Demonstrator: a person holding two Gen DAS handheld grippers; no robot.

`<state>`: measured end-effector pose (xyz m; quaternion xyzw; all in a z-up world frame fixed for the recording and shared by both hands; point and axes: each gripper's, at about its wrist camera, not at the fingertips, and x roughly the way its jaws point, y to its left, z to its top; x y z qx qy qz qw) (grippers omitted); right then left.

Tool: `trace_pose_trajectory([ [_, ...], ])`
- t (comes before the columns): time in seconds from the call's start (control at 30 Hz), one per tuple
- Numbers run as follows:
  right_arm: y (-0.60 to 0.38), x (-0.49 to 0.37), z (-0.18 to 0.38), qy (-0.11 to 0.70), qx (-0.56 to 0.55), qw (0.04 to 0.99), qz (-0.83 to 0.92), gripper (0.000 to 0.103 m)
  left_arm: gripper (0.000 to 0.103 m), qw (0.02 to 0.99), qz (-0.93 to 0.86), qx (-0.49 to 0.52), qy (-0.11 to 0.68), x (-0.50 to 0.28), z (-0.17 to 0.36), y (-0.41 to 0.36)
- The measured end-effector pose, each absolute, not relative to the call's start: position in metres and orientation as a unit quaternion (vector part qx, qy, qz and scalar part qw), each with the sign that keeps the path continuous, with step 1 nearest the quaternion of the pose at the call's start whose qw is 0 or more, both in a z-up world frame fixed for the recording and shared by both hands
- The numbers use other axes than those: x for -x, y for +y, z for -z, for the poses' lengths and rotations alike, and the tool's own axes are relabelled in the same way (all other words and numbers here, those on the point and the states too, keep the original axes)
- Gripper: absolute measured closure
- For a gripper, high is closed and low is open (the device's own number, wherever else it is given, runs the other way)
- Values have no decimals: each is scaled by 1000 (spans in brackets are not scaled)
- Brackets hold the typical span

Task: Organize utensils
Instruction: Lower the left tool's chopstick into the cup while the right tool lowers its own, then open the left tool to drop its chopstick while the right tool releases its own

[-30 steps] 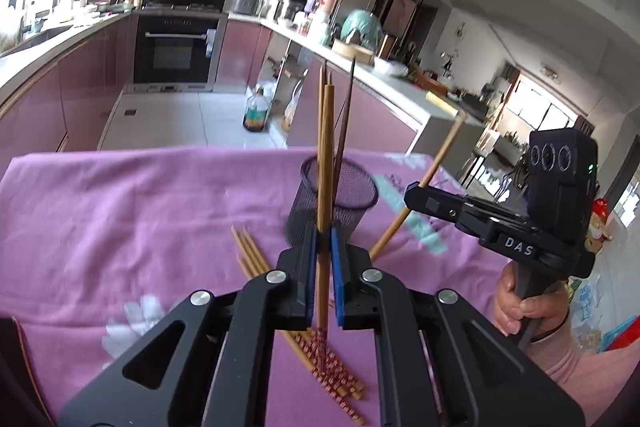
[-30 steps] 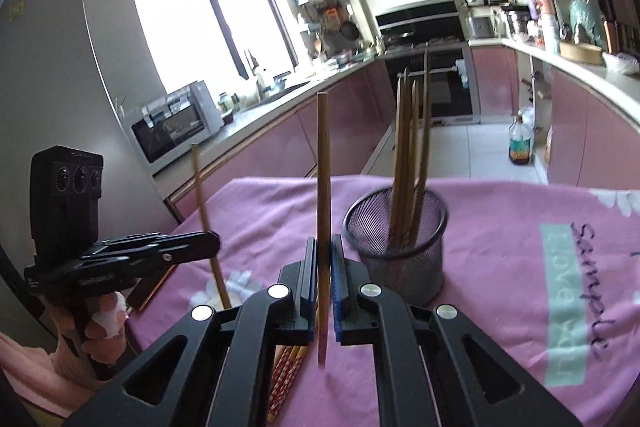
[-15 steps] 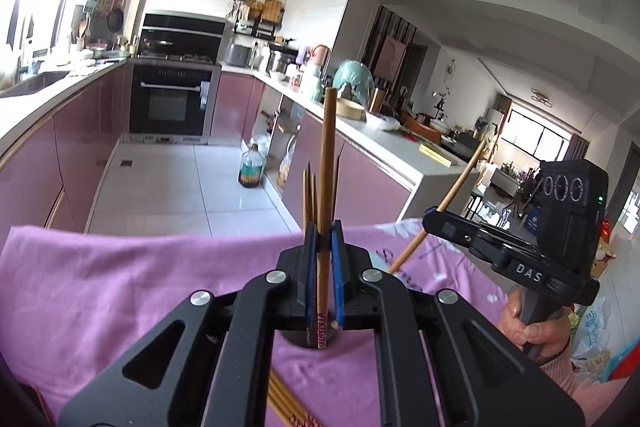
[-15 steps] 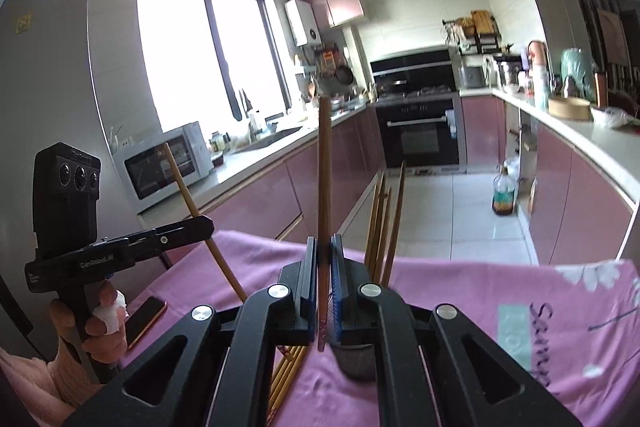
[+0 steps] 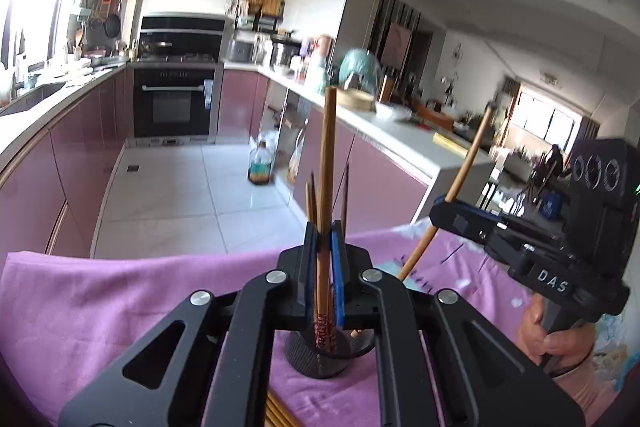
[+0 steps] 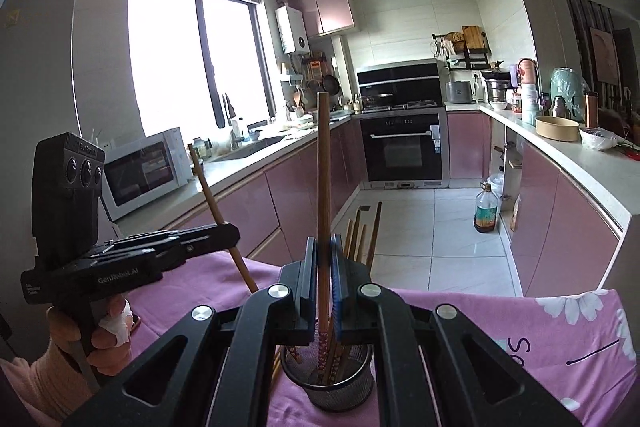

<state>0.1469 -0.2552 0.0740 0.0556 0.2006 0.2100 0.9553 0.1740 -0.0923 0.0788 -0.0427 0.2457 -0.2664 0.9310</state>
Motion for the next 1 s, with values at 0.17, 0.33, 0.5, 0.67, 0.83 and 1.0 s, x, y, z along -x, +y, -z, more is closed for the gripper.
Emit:
trace_pose_trajectory([
  [0.17,-251,-160,-56,236,-53,948,-207,98,95,921,263,13,287,-185,-53,-107],
  [0.33,-249,-172,-40,283,-53,934,-211,98,95,911,267,-11,313,-188,-31,-109],
  [0.5,-245,-185,-25,323,-53,923,-204,98,95,909,264,-13,322,-196,-28,-105],
  [0.67,-243,-196,-16,339,-55,919,-195,97,95,909,258,-19,327,-213,-28,-109],
  [0.83,-244,-198,-11,340,-64,919,-188,94,95,908,252,-19,335,-221,-22,-113],
  [1.0,-240,-192,-9,335,-74,919,-195,91,90,909,244,-18,338,-223,-14,-111],
])
